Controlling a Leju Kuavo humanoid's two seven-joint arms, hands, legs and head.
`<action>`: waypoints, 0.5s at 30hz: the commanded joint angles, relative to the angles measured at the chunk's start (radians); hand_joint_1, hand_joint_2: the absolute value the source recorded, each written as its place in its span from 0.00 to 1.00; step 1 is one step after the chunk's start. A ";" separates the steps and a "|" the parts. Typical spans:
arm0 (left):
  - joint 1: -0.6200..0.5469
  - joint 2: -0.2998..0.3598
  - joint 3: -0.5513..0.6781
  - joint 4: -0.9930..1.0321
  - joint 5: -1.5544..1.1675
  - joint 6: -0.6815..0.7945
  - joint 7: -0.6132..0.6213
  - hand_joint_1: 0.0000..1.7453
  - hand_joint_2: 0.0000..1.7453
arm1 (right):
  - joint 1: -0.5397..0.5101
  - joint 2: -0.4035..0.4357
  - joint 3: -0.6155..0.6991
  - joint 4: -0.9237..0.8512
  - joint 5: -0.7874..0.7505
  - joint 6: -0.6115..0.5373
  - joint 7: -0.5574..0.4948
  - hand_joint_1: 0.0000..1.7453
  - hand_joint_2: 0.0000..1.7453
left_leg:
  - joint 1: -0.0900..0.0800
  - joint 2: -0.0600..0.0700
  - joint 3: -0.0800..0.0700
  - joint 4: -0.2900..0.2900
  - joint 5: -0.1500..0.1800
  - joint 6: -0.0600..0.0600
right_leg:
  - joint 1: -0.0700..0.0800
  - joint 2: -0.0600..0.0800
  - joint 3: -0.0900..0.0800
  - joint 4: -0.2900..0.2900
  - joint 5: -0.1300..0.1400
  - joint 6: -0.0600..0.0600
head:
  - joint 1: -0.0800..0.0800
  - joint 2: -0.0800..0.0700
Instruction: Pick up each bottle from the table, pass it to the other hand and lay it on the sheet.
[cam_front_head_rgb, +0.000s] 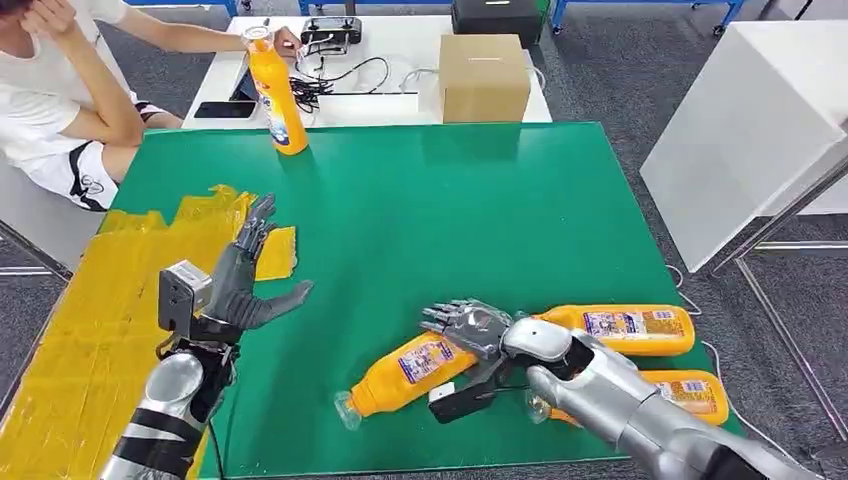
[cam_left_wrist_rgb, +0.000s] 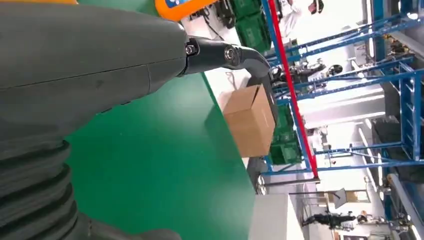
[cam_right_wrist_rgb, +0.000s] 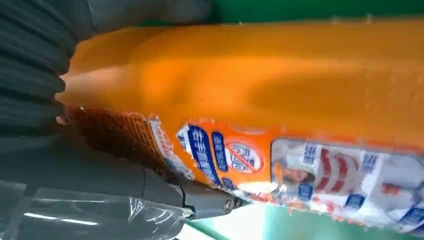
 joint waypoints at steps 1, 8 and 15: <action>-0.058 0.008 -0.034 0.092 0.005 0.003 0.001 0.00 1.00 | -0.052 -0.036 0.103 0.100 -0.010 0.012 0.002 1.00 1.00 | 0.000 -0.001 0.002 -0.001 0.000 0.000 | 0.000 -0.002 0.002 -0.001 0.000 0.000 | 0.000 0.000; -0.058 0.008 -0.042 0.088 0.006 0.003 0.001 0.00 1.00 | -0.023 -0.012 0.072 0.124 -0.010 -0.076 0.053 1.00 1.00 | 0.000 -0.001 0.003 -0.001 0.000 -0.001 | 0.000 -0.002 0.003 -0.002 0.000 0.000 | 0.000 0.000; 0.023 0.004 -0.030 -0.018 -0.018 0.013 0.026 0.00 1.00 | 0.229 0.137 -0.285 -0.012 0.006 -0.416 0.193 1.00 1.00 | 0.001 0.001 0.003 -0.002 0.000 -0.001 | 0.001 0.000 0.003 -0.003 0.000 0.000 | 0.000 0.000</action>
